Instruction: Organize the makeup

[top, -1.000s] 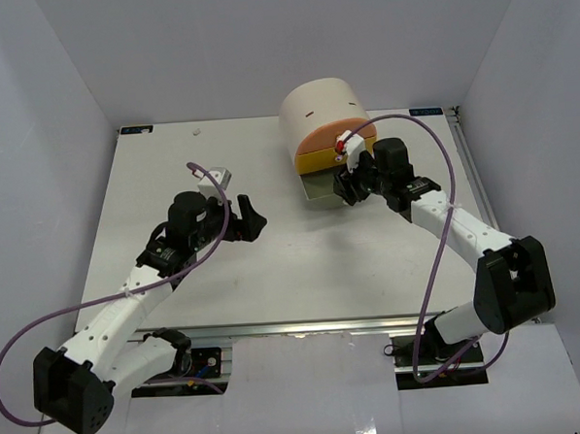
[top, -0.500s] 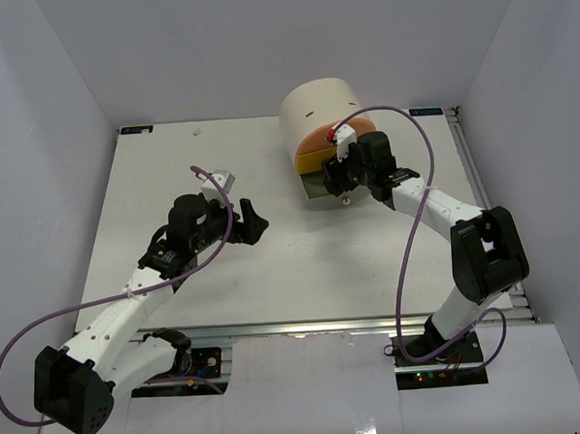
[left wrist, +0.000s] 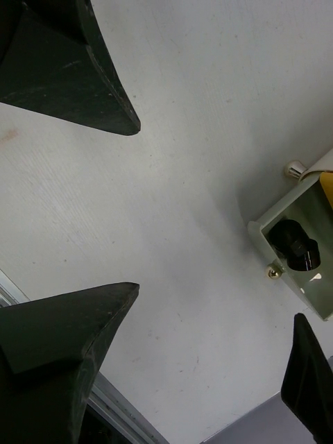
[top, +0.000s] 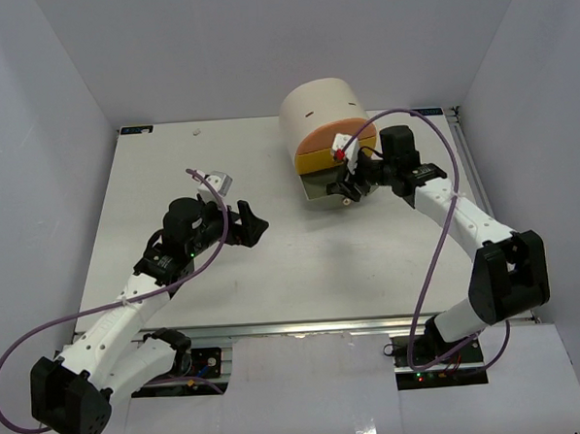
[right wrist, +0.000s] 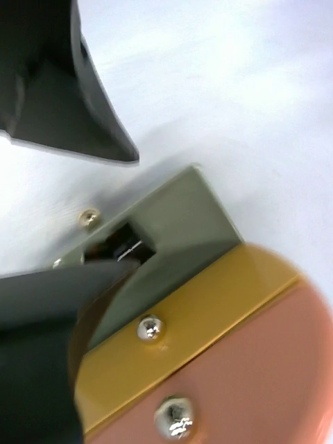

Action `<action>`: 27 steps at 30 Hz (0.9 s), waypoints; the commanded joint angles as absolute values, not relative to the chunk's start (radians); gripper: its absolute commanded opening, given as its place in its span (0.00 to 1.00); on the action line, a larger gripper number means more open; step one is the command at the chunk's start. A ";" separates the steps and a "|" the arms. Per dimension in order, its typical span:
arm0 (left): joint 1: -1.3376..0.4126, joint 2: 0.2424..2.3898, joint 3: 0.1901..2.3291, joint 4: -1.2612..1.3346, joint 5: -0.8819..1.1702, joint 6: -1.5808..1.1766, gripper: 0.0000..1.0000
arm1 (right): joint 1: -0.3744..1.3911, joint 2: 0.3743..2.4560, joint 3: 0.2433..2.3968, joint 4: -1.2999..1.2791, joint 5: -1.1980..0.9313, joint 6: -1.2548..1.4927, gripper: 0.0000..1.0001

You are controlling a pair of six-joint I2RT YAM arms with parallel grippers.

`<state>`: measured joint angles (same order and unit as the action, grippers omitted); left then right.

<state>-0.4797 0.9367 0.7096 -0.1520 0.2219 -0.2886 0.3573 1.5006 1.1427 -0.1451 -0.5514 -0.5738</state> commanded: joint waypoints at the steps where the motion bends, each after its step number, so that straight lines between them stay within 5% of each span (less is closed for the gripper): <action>1: -0.477 0.890 0.696 -0.138 0.241 -0.286 0.98 | 0.347 1.476 1.167 -0.743 -0.816 -1.484 0.40; 3: -0.477 0.882 0.696 -0.140 0.238 -0.285 0.98 | 0.347 1.493 1.161 -0.792 -0.726 -1.640 0.21; 7: -0.478 0.870 0.696 -0.142 0.238 -0.287 0.98 | 0.348 1.552 1.183 -0.795 -0.575 -1.683 0.09; 16: -0.477 0.857 0.696 -0.144 0.236 -0.285 0.98 | 0.353 1.783 1.284 -0.723 -0.487 -1.576 0.08; 27: -0.477 0.853 0.697 -0.144 0.240 -0.284 0.98 | 0.433 1.857 1.163 -0.040 -0.150 -1.121 0.15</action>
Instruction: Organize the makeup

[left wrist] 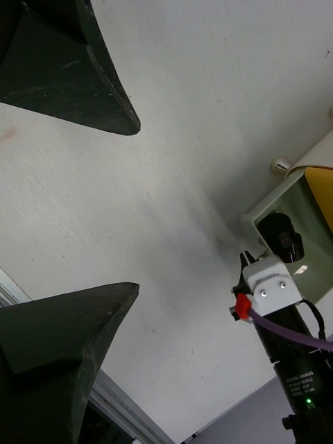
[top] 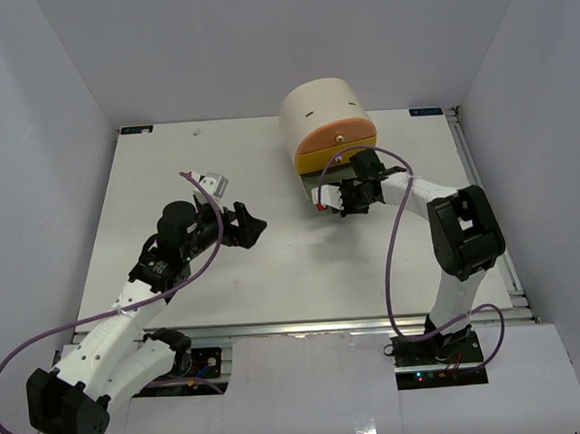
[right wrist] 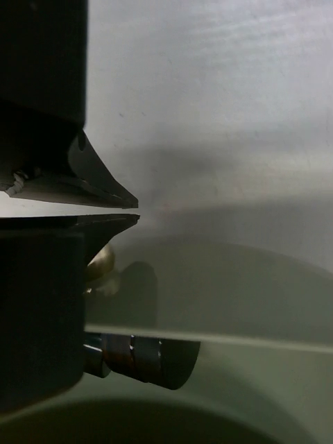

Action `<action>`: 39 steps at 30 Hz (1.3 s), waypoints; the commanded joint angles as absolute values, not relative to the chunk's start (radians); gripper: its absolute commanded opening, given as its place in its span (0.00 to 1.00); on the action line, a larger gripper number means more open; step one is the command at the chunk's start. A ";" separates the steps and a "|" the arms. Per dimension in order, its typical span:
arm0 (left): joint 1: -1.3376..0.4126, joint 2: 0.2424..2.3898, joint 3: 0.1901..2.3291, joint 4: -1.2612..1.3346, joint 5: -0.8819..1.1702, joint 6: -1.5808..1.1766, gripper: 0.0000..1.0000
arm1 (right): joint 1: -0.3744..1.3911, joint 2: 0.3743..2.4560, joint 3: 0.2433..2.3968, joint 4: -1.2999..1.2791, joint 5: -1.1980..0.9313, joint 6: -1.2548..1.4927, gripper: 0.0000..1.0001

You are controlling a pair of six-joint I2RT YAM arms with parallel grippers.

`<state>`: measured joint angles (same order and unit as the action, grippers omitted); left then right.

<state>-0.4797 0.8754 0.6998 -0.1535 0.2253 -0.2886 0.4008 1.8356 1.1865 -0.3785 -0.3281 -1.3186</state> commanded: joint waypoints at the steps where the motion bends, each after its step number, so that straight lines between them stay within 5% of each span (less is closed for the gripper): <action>1: -0.477 0.853 0.696 -0.145 0.238 -0.284 0.98 | 0.438 1.861 1.167 0.002 -0.113 -1.091 0.16; 18: -0.478 0.857 0.693 -0.149 0.220 -0.281 0.98 | 0.477 1.950 1.265 0.207 0.061 -0.973 0.46; 22: -0.479 0.854 0.692 -0.149 0.222 -0.278 0.98 | 0.477 1.897 1.238 0.161 0.007 -0.944 0.46; 28: -0.477 0.845 0.692 -0.143 0.236 -0.273 0.98 | 0.452 1.599 1.097 -0.050 -0.235 -0.819 0.55; 32: -0.479 0.847 0.695 -0.136 0.252 -0.262 0.98 | 0.359 1.428 1.091 -0.265 -0.424 -0.694 0.96; 35: -0.479 0.850 0.704 -0.135 0.256 -0.253 0.98 | 0.207 1.264 1.067 -0.350 -0.558 -0.588 0.90; 39: -0.479 0.847 0.736 -0.157 0.275 -0.241 0.98 | 0.063 1.058 0.998 -0.374 -0.436 -0.404 0.90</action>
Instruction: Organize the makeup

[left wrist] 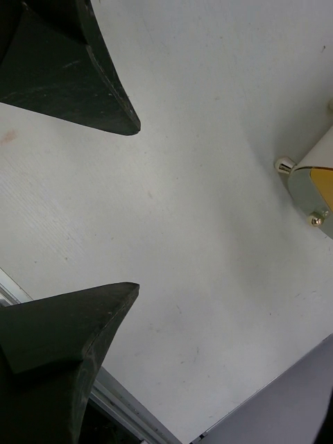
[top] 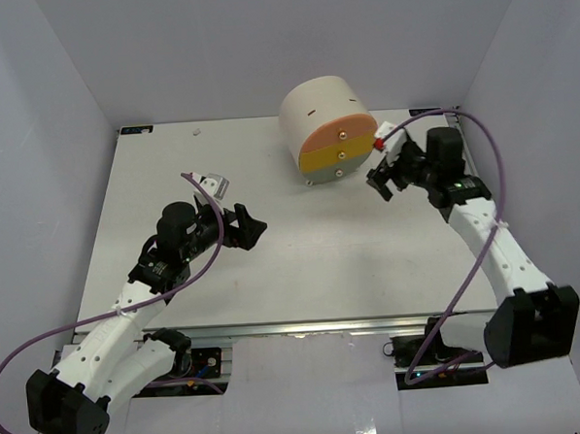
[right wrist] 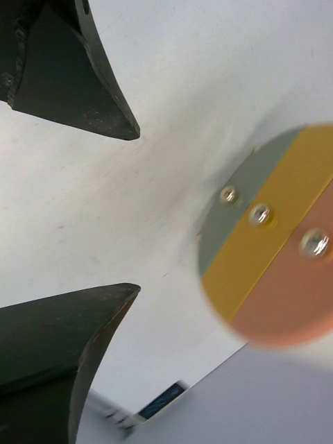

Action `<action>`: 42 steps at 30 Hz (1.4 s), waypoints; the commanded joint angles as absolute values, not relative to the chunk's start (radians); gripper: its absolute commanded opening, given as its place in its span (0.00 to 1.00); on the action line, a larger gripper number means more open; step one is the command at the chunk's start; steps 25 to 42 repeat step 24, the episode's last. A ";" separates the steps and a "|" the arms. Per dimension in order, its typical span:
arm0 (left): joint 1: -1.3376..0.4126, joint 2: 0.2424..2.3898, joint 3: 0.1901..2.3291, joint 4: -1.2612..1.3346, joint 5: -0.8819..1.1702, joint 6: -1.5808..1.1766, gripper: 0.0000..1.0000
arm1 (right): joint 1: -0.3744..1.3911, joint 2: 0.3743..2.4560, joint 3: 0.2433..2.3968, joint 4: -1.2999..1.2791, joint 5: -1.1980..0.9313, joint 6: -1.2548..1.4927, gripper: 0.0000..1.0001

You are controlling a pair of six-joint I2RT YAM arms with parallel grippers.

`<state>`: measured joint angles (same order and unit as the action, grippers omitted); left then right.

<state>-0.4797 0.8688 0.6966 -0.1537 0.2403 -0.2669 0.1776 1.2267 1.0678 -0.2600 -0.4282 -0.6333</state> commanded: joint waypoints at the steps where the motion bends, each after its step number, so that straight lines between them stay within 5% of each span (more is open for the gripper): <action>1: -0.479 0.844 0.745 -0.167 0.277 -0.236 0.98 | 0.044 1.005 0.971 -0.381 -0.389 -0.365 0.90; 13: -0.479 0.688 0.657 -0.163 0.281 -0.241 0.98 | 0.036 0.576 0.663 -0.371 -0.211 -0.116 0.90; 42: -0.479 0.652 0.655 -0.164 0.264 -0.241 0.98 | -0.020 0.513 0.549 -0.293 -0.233 -0.075 0.90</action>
